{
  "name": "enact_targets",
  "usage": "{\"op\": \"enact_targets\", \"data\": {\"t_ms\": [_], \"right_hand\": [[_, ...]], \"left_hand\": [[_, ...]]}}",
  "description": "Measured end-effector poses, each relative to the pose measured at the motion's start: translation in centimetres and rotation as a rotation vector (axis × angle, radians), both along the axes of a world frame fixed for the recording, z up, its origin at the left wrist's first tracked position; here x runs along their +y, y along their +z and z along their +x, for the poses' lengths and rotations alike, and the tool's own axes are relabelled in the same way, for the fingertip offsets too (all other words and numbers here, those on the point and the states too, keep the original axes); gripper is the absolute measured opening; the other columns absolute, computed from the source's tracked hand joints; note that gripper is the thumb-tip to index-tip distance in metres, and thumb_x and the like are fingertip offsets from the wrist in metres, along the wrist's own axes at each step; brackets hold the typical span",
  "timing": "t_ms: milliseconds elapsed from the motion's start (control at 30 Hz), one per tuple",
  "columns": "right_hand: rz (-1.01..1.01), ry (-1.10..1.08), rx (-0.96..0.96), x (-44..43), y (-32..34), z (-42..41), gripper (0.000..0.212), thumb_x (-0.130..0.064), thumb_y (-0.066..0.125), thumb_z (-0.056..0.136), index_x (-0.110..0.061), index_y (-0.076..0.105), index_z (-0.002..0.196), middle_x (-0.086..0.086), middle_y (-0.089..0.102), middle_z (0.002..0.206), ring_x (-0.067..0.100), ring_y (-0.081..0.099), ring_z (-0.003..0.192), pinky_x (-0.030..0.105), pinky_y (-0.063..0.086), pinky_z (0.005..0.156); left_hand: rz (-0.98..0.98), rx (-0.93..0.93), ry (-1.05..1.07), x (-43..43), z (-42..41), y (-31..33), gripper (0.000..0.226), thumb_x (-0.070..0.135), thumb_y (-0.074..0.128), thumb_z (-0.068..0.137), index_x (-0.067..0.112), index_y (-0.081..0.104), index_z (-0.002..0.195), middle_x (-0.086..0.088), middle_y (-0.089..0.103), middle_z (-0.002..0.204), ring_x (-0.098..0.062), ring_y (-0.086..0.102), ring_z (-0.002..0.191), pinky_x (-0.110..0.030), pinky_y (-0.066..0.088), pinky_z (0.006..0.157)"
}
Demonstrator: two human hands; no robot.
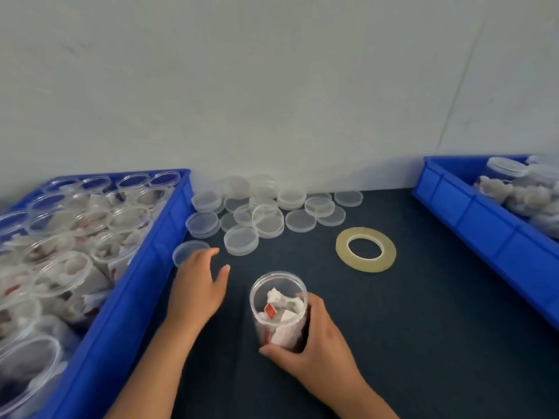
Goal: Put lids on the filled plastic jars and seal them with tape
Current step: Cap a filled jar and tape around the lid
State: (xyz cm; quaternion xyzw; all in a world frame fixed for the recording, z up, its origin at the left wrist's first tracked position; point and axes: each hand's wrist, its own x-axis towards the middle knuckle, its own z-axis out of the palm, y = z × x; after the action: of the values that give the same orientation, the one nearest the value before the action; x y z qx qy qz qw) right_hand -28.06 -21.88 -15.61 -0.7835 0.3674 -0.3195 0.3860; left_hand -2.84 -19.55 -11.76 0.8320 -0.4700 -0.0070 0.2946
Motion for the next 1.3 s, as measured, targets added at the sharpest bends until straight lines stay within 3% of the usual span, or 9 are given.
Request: {"op": "enact_targets", "data": {"t_ms": [133,267,400,500,667,833,967,1067,1300], "right_hand": [[-0.002,0.017,0.002,0.1,0.4,-0.3,0.086,-0.075,0.084,0.06,-0.071,0.025,0.123,-0.045,0.042,0.135,-0.016,0.049,0.123,0.004,0.043,0.09],[-0.004,0.039,0.01,0.1,0.6,-0.5,0.09,-0.076,0.085,0.059,-0.071,0.024,0.126,-0.044,0.041,0.137,-0.015,0.048,0.126,0.006,0.043,0.092],[0.009,0.043,0.007,0.1,0.7,-0.6,0.092,-0.078,0.085,0.057,-0.079,0.019,0.122,-0.047,0.04,0.137,-0.019,0.046,0.125,0.0,0.04,0.09],[0.011,0.045,-0.006,0.2,0.7,-0.6,0.091,-0.076,0.085,0.059,-0.081,0.019,0.122,-0.049,0.04,0.137,-0.021,0.045,0.125,-0.002,0.037,0.091],[-0.004,0.04,-0.01,0.1,0.5,-0.6,0.086,-0.074,0.082,0.064,-0.081,0.02,0.125,-0.045,0.043,0.138,-0.018,0.047,0.126,0.0,0.038,0.092],[-0.031,0.055,-0.011,0.1,0.5,-0.7,0.09,-0.072,0.083,0.067,-0.076,0.022,0.133,-0.042,0.044,0.143,-0.017,0.046,0.129,0.001,0.038,0.096],[-0.065,0.076,-0.001,0.2,0.4,-1.0,0.094,-0.078,0.082,0.063,-0.073,0.024,0.138,-0.04,0.042,0.143,-0.015,0.045,0.132,0.012,0.044,0.098],[-0.079,0.128,0.012,0.4,0.6,-1.1,0.093,-0.081,0.081,0.064,-0.074,0.025,0.138,-0.038,0.044,0.142,-0.012,0.048,0.131,0.015,0.046,0.097],[-0.075,0.201,-0.025,1.0,0.8,-1.4,0.087,-0.061,0.088,0.072,-0.066,0.032,0.139,-0.032,0.049,0.143,-0.006,0.052,0.131,0.011,0.044,0.101]], "left_hand": [[0.405,-0.096,0.168,-2.3,3.0,-1.5,0.07,0.052,0.053,0.105,0.009,0.036,0.158,-0.018,0.029,0.168,-0.035,0.029,0.154,-0.05,0.038,0.118],[0.159,-0.064,0.172,-2.1,3.3,-3.2,0.036,0.045,0.066,0.1,0.012,0.068,0.116,-0.021,0.042,0.157,-0.041,0.035,0.146,-0.053,0.046,0.106],[0.111,-0.007,0.128,-1.4,2.8,-3.4,0.023,0.036,0.072,0.098,0.015,0.067,0.09,-0.026,0.051,0.148,-0.046,0.041,0.143,-0.052,0.043,0.109],[0.008,0.028,0.112,-0.6,2.2,-2.1,0.023,0.036,0.084,0.087,0.023,0.065,0.082,-0.01,0.061,0.129,-0.036,0.057,0.124,-0.044,0.047,0.099],[-0.296,0.243,0.013,2.2,0.3,0.1,0.068,0.027,0.098,0.07,0.029,0.056,0.123,0.007,0.047,0.132,-0.017,0.06,0.116,-0.035,0.058,0.092],[-0.219,0.045,-0.292,6.3,-2.3,2.4,0.103,0.03,0.096,0.07,0.049,0.034,0.15,0.035,0.042,0.137,0.015,0.051,0.126,-0.009,0.045,0.089],[-0.119,-0.034,-0.48,8.6,-3.6,3.1,0.119,0.048,0.094,0.068,0.051,0.02,0.161,0.038,0.043,0.149,0.014,0.054,0.127,-0.019,0.047,0.097],[-0.12,0.071,-0.562,9.1,-3.9,3.5,0.117,0.067,0.086,0.066,0.052,0.019,0.161,0.032,0.047,0.152,0.003,0.06,0.124,-0.027,0.05,0.097],[-0.256,0.375,-0.594,8.3,-7.0,2.8,0.072,0.069,0.071,0.084,0.052,0.044,0.149,0.018,0.048,0.153,-0.01,0.047,0.145,-0.024,0.047,0.109]]}}
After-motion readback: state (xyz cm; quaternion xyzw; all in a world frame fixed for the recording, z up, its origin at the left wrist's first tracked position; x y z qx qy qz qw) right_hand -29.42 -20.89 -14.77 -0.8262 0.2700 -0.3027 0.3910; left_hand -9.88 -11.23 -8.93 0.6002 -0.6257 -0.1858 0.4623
